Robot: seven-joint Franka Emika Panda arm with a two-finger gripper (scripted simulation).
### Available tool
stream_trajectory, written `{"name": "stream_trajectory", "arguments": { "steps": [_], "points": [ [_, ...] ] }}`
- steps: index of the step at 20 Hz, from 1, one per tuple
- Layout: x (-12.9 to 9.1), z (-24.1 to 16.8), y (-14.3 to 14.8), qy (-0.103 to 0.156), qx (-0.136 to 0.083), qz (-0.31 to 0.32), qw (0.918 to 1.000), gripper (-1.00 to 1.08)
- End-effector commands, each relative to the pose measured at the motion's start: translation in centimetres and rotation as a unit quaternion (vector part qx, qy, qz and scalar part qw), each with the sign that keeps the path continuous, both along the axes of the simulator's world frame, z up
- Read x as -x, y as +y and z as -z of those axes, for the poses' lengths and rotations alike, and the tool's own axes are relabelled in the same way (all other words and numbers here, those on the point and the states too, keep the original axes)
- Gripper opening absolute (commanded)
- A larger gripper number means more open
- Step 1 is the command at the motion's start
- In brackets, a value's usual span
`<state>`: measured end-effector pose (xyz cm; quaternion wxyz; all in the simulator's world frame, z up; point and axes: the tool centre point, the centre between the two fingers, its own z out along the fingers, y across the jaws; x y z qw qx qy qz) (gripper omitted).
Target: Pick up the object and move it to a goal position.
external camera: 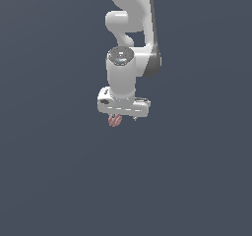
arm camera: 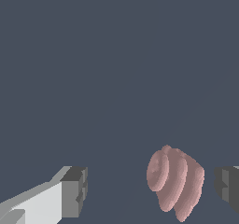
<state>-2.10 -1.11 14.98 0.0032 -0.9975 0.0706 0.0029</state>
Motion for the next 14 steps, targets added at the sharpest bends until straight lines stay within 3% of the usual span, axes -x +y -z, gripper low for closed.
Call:
{"name": "stream_trajectory", "arguments": {
  "steps": [1,8,14],
  "points": [
    [1.1,1.0,-0.9,0.000,0.000,0.033,0.9994,1.00],
    [4.6,3.6,-3.6,-0.001,0.002,0.133,0.9911,1.00],
    [6.5,4.8,-4.8,-0.002,0.003,0.182,0.9833,1.00]
  ]
}}
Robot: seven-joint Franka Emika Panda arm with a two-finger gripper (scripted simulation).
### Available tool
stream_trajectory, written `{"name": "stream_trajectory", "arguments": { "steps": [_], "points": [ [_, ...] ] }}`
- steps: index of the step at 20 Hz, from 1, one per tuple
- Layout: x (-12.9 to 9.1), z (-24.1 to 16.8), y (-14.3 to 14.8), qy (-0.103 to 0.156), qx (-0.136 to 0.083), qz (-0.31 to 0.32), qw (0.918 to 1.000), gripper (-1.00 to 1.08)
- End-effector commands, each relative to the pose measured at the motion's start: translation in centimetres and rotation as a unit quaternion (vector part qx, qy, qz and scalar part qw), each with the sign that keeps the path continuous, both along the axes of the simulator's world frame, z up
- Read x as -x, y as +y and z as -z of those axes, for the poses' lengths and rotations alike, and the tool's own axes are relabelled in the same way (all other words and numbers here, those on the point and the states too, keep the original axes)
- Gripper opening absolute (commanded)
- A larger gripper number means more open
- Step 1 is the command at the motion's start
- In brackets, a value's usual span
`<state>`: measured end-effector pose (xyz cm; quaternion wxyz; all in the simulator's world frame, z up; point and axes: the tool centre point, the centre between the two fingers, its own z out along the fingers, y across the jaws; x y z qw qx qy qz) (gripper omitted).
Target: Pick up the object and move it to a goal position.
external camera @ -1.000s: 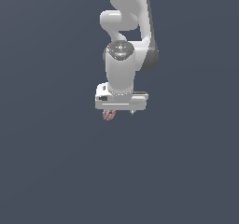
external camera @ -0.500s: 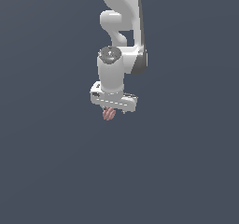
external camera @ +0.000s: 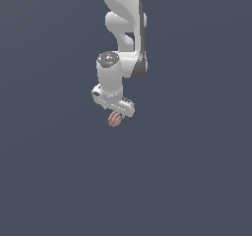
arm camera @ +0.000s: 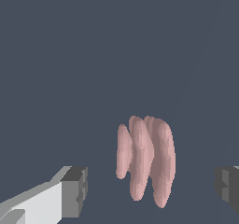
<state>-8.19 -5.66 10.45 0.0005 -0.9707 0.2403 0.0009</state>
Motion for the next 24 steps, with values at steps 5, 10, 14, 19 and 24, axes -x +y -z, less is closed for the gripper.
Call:
{"name": "stream_trajectory", "arguments": {
  "steps": [5,10,14,19,24],
  "points": [
    [0.9,0.5,-0.6,-0.001,0.001,0.024,0.9997,1.00],
    [0.8,1.0,-0.5,0.000,0.001,0.021,0.9998,1.00],
    [0.9,2.6,-0.5,0.000,0.001,0.022,0.9998,1.00],
    [1.0,4.8,-0.5,-0.001,0.001,0.024,0.9997,1.00],
    [1.0,5.5,-0.6,-0.001,0.001,0.024,0.9997,1.00]
  ]
}}
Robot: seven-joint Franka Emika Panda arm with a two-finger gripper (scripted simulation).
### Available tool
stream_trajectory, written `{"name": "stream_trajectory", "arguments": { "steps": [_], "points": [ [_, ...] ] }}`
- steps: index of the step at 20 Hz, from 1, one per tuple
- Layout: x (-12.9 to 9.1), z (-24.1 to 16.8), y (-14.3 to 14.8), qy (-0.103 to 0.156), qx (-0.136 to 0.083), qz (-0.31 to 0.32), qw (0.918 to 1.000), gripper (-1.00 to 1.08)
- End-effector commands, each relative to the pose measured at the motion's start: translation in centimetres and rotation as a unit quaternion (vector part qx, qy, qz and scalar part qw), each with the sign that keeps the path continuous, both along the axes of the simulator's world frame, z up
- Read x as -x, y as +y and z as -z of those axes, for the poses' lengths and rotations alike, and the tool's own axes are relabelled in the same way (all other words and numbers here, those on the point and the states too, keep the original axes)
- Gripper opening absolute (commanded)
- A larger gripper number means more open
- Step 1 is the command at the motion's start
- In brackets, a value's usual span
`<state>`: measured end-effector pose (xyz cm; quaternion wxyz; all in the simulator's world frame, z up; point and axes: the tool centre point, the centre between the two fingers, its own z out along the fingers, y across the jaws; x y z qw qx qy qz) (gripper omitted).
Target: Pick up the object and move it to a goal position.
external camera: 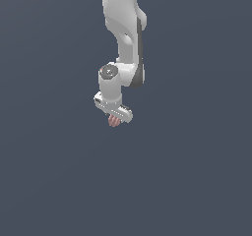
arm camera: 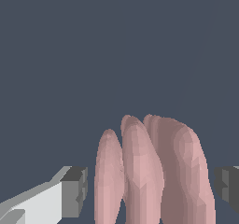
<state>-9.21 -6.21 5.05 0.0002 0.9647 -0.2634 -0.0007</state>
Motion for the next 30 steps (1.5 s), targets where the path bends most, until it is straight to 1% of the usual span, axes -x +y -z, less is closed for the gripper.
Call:
{"name": "stream_trajectory", "arguments": {
  "steps": [1,10,16,21,30],
  "points": [
    [-0.1,0.1,0.0,-0.001,0.000,0.000,1.0000,-1.00],
    [-0.1,0.1,0.0,-0.001,0.000,0.000,1.0000,-1.00],
    [-0.6,0.0,-0.4,-0.002,0.000,0.000,1.0000,-1.00],
    [-1.9,-0.2,-1.6,-0.001,0.000,0.000,1.0000,-1.00],
    [-5.5,-0.6,-4.7,-0.001,0.000,0.000,1.0000,-1.00]
  ]
}}
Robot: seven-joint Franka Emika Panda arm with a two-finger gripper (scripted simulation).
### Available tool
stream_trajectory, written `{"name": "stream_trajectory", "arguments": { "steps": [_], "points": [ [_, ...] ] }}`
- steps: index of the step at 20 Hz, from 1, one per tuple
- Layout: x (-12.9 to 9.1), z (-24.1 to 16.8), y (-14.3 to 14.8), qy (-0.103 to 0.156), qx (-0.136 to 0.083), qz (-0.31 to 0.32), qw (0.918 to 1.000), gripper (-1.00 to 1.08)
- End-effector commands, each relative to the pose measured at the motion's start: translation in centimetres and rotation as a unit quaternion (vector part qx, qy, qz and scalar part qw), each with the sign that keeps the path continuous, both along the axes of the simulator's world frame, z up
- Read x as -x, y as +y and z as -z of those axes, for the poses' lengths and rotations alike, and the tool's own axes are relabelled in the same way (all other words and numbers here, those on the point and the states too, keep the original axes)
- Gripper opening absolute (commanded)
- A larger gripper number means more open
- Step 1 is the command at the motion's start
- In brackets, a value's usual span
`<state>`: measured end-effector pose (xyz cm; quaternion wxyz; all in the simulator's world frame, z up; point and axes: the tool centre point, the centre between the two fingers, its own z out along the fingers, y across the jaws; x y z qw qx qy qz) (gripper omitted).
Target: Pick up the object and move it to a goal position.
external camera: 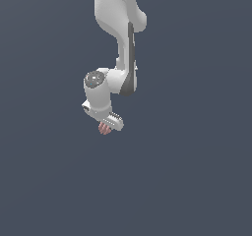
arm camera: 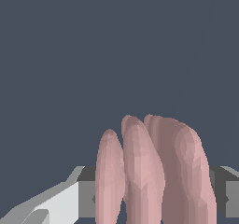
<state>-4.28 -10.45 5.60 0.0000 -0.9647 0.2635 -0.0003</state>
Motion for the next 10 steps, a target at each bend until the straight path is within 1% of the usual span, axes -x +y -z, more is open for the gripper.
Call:
{"name": "stream_trajectory", "arguments": {
  "steps": [1,5,10],
  "points": [
    [-0.9,-0.1,-0.7,0.000,0.000,0.000,1.0000,-1.00],
    [-1.7,-0.2,-1.4,0.000,0.000,0.000,1.0000,-1.00],
    [-2.1,-0.2,-1.6,0.000,0.000,0.000,1.0000,-1.00]
  ]
}}
